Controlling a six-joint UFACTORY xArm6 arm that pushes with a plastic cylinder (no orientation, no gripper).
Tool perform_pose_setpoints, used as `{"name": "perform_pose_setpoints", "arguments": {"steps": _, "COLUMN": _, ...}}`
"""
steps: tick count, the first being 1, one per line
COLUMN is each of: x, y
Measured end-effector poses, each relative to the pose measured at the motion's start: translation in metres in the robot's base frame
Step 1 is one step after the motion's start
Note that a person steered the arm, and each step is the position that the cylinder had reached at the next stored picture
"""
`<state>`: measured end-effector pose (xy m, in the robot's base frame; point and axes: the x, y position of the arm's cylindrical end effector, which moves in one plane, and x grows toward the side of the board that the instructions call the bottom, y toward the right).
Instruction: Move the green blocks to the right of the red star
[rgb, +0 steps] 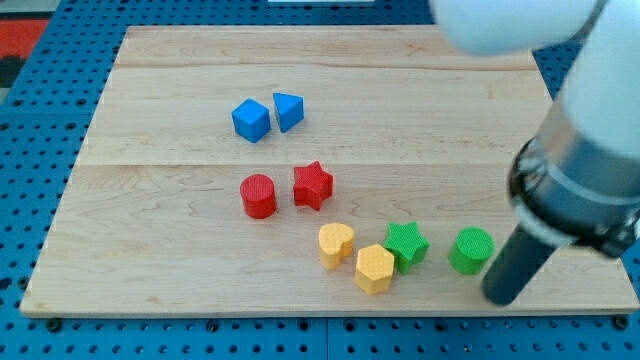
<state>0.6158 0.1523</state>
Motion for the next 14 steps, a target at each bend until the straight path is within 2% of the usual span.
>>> {"name": "perform_pose_setpoints", "arguments": {"steps": 1, "x": -0.003, "y": -0.041}}
{"name": "perform_pose_setpoints", "arguments": {"steps": 2, "x": -0.038, "y": -0.072}}
{"name": "perform_pose_setpoints", "arguments": {"steps": 4, "x": -0.148, "y": -0.072}}
{"name": "perform_pose_setpoints", "arguments": {"steps": 5, "x": -0.174, "y": -0.061}}
{"name": "perform_pose_setpoints", "arguments": {"steps": 7, "x": -0.257, "y": 0.090}}
{"name": "perform_pose_setpoints", "arguments": {"steps": 8, "x": -0.263, "y": 0.184}}
{"name": "perform_pose_setpoints", "arguments": {"steps": 9, "x": -0.173, "y": 0.190}}
{"name": "perform_pose_setpoints", "arguments": {"steps": 10, "x": -0.045, "y": 0.162}}
{"name": "perform_pose_setpoints", "arguments": {"steps": 11, "x": -0.020, "y": 0.096}}
{"name": "perform_pose_setpoints", "arguments": {"steps": 13, "x": -0.095, "y": -0.056}}
{"name": "perform_pose_setpoints", "arguments": {"steps": 14, "x": -0.085, "y": 0.009}}
